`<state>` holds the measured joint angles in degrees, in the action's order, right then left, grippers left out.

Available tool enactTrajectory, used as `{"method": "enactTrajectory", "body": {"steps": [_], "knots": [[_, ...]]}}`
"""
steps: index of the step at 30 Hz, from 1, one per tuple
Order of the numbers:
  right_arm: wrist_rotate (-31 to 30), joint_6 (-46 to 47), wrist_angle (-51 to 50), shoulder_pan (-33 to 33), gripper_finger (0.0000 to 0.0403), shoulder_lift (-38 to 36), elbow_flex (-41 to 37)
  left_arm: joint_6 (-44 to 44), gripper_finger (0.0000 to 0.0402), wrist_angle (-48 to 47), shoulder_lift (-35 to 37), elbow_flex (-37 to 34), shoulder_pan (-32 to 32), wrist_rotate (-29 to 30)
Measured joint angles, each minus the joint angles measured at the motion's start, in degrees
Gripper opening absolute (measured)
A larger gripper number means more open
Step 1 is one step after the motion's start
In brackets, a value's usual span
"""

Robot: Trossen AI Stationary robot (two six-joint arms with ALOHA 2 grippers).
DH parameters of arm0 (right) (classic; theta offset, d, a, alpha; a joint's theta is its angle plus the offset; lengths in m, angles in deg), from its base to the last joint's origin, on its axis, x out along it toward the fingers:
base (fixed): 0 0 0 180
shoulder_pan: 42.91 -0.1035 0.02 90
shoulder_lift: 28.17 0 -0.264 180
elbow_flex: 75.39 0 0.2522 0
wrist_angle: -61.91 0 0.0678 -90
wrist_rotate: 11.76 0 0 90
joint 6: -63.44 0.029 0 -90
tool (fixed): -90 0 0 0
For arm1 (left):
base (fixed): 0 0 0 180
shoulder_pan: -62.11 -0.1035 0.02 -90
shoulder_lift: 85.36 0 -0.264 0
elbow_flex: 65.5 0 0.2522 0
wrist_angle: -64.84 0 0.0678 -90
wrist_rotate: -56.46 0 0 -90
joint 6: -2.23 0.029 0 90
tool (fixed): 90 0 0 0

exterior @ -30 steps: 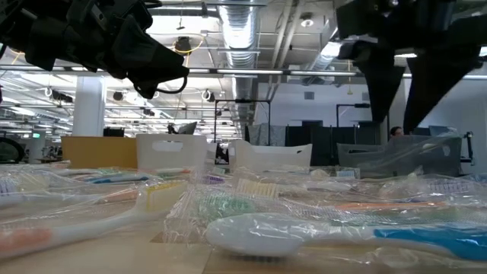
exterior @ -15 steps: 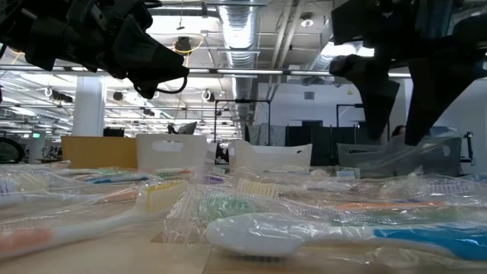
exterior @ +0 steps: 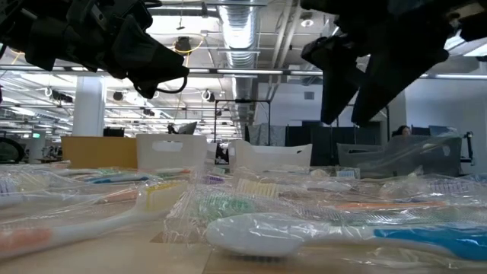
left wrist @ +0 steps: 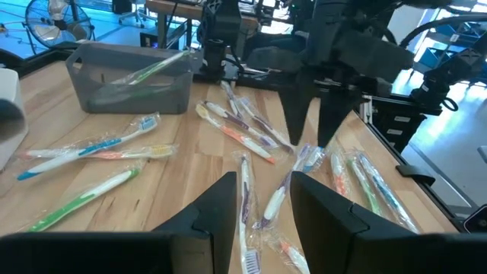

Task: Pick & Place Toothbrushes
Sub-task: Put the orange toothbrush into the yellow bin

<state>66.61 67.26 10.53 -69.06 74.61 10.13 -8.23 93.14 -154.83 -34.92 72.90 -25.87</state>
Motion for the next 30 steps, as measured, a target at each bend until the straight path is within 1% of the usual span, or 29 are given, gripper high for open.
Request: {"method": "enactTrajectory", "body": {"steps": [4,7,9,13,18,30], "knots": [[0.2,-0.1,-3.8,0.7,0.0201,0.0,0.0,0.0,0.0117,0.0,0.0,0.0,0.0,0.0],[0.2,1.5,-8.9,1.9,0.0201,0.0,0.0,0.1,0.0117,0.0,0.0,0.0,0.0,0.0],[0.0,2.6,-10.3,2.7,0.0201,0.0,-0.9,0.1,0.0117,0.0,0.0,0.0,0.0,0.0],[-0.1,2.3,-9.7,4.0,0.0201,0.0,-5.0,0.1,0.0117,0.0,0.0,0.0,0.0,0.0],[-0.1,2.2,-6.1,4.4,0.0201,0.0,-9.5,0.1,0.0117,0.0,0.0,0.0,0.0,0.0],[0.9,2.2,-4.9,2.5,0.0201,0.0,-10.2,0.2,0.0117,0.0,0.0,0.0,0.0,0.0]]}}
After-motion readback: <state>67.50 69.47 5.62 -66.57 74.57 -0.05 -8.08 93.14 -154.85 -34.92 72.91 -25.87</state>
